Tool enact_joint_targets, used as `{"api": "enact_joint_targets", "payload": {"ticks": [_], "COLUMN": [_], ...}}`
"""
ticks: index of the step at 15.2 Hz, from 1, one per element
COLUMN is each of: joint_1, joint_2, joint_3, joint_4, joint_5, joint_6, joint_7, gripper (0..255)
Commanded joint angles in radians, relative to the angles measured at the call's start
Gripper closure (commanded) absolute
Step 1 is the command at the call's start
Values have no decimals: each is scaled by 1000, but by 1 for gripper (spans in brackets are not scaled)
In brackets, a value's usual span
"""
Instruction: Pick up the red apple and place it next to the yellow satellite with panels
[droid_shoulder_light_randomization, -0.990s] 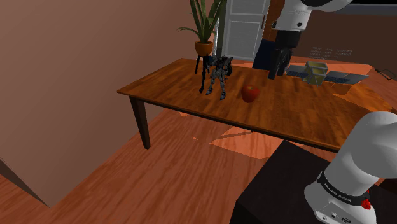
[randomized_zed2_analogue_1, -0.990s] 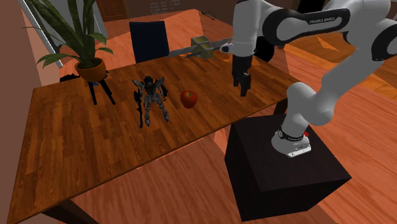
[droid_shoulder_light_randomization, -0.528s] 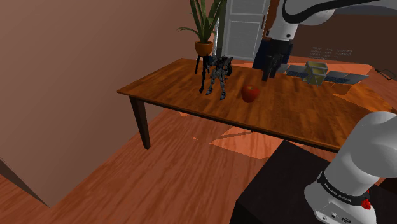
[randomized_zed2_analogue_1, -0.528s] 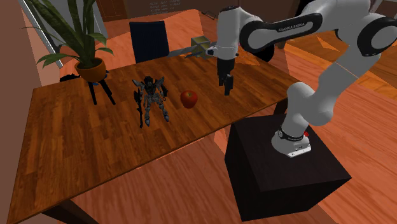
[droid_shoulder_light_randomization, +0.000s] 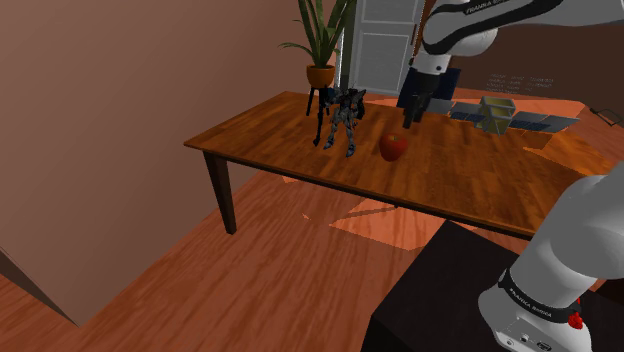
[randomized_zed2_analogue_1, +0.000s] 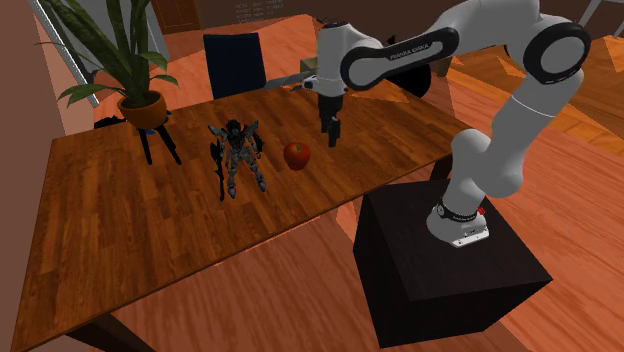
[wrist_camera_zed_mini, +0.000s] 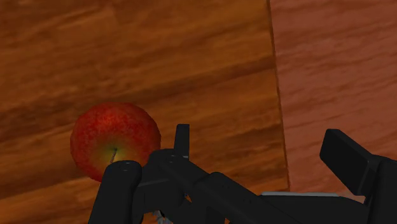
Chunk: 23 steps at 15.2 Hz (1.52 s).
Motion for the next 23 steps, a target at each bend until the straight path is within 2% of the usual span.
{"api": "enact_joint_targets", "payload": {"ticks": [1,6,11,19,23], "joint_1": [-2,-19,-61,-66,-66], "joint_2": [68,247,436,484,484], "joint_3": [-25,-73,-93,-82,-82], "joint_4": [38,162,322,277,277], "joint_5": [15,84,177,207,207], "joint_6": [39,104,136,223,223], "joint_7": [-48,-172,-292,-313,-313], "gripper": [0,0,0,0,0]}}
